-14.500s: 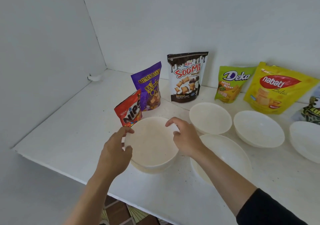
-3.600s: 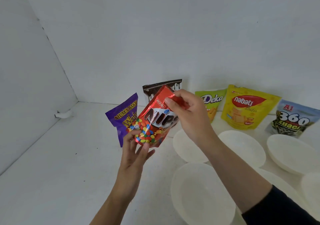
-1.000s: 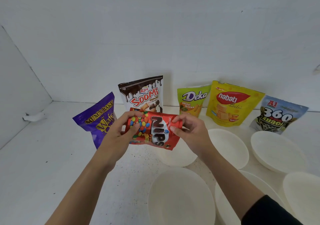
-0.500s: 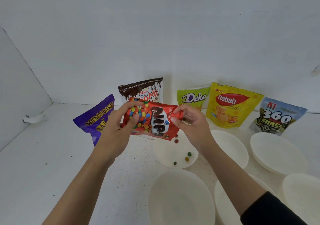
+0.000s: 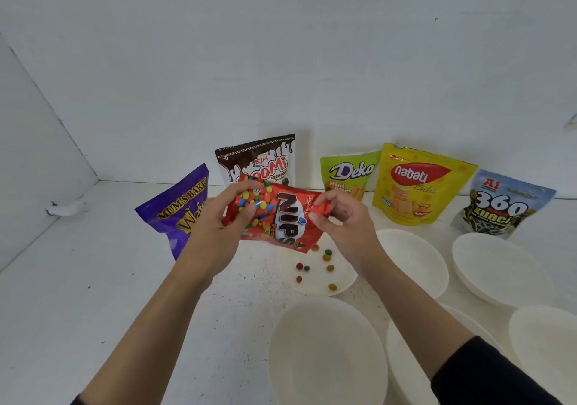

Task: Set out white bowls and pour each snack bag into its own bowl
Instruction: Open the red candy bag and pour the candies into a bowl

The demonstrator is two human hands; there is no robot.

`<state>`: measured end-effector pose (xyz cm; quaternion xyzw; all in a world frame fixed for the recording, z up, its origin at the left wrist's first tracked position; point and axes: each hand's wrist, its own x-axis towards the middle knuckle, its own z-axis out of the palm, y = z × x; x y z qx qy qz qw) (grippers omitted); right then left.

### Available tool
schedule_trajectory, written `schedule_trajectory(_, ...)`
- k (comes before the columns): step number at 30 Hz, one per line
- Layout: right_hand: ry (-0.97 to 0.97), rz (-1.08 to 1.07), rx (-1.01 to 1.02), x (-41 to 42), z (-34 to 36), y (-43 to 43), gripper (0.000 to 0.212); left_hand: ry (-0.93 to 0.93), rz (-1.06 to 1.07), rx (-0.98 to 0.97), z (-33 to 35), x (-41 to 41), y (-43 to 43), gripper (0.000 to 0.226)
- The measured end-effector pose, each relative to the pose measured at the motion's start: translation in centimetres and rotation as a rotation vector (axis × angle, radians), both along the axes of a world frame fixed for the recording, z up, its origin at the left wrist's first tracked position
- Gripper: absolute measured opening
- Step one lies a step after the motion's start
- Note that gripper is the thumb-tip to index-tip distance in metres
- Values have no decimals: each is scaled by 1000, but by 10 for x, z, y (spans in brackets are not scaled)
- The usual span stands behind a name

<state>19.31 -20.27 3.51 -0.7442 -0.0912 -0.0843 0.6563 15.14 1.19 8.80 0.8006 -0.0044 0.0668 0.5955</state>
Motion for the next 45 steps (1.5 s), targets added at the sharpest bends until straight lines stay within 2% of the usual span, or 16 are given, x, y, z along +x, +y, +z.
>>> schedule_trajectory(7,-16,-18,116,0,16,2,13,-119,38,34,22,3,1,27)
schedule_trajectory(14,160,-74,62,-1,-9,3,19,-52,-46,3,6,3,-6,25)
schedule_trajectory(17,172,-75,40,-2,-8,6,18,-42,-37,-29,5,4,-7,25)
schedule_trajectory(23,86,-70,27,0,18,11,19,-94,13,-19,22,7,-2,26)
schedule_trajectory(28,-63,-70,148,-1,45,13,15,-261,2,25,54,14,2,26)
schedule_trajectory(31,-87,-87,210,-4,46,13,15,-315,-1,112,63,16,-3,28)
schedule_trajectory(34,-17,-100,248,-7,29,9,18,-293,-69,144,56,17,-12,28)
schedule_trajectory(40,303,-197,243,-12,-25,-1,23,-10,-288,139,22,16,-29,36)
schedule_trajectory(42,352,-223,285,-15,-28,-1,31,-33,-307,158,19,14,-31,38)
schedule_trajectory(45,254,-189,348,-16,-11,-1,35,-209,-266,151,31,12,-32,39)
